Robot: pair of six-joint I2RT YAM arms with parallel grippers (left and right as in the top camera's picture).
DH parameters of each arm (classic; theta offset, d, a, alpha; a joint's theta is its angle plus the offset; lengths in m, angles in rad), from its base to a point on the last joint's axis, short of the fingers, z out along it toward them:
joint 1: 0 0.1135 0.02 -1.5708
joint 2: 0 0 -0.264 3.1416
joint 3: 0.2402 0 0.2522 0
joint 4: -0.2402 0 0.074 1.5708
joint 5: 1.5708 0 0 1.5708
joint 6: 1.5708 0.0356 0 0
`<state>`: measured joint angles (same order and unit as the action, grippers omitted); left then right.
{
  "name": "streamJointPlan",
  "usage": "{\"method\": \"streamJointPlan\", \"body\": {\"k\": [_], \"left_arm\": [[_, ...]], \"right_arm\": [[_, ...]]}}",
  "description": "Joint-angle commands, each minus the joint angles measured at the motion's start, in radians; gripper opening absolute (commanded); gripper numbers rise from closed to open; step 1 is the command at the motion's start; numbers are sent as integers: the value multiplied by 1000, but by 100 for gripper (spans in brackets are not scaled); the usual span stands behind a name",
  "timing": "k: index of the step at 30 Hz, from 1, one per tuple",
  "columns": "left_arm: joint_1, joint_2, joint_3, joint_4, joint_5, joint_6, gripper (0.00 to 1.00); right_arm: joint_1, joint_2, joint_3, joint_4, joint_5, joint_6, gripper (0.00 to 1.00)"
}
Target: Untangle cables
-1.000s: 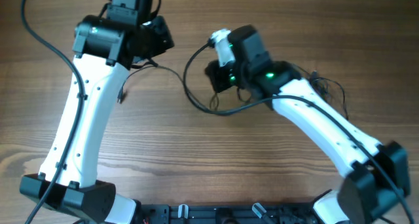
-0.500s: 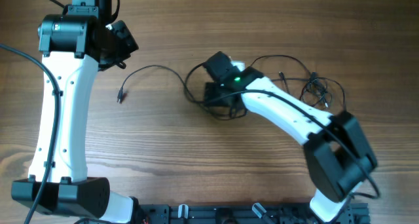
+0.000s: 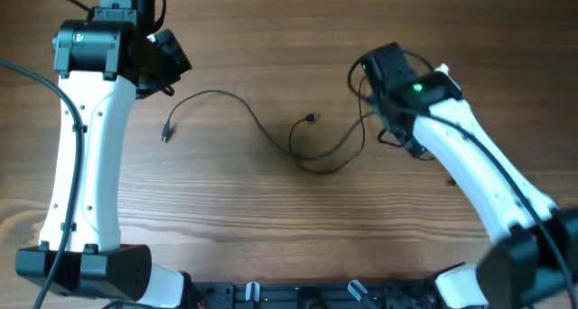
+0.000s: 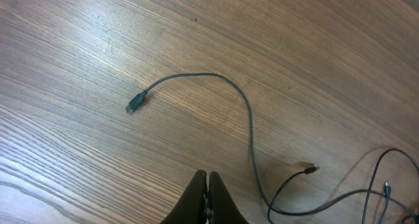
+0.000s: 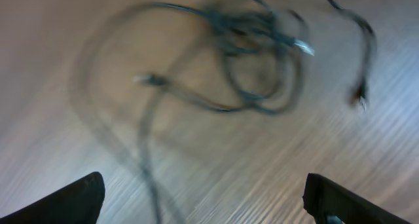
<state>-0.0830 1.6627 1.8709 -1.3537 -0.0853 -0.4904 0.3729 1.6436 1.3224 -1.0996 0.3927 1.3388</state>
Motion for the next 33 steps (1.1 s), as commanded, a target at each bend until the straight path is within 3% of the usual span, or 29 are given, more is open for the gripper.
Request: {"method": "streamJointPlan", "body": {"k": [1,5,7,9,16,25,26,27,28,29,33], "left_arm": [[5,2,1,-10,-13,16,4],[5,2,1,-28,-14,16,4],[5,2,1,-37,-14,16,4],[5,2,1,-47,-14,16,4],[5,2,1,-63,-14,16,4],[0,2,1,-89,-13,15,4],[0,2,1,-90,-13,15,4],[0,2,1,-90,-13,15,4],[0,2,1,-90,-13,15,4],[0,2,1,-92,-13,15,4],[0,2,1,-83,1,11,4]], "right_arm": [[-37,96,-7,-23,-28,375,100],[-129,150,-7,-20,-111,641,99],[-176,151,-7,-19,-113,731,93],[-248,151,-7,14,-117,731,86],[-424,162,-7,49,-152,728,92],[-441,303,-7,114,-146,613,92],[-441,320,-7,144,-147,560,80],[-441,335,-7,172,-147,504,55],[-439,348,-7,204,-151,422,20],[-439,349,-7,222,-158,367,4],[-438,329,-3,369,-354,-158,4]]}}
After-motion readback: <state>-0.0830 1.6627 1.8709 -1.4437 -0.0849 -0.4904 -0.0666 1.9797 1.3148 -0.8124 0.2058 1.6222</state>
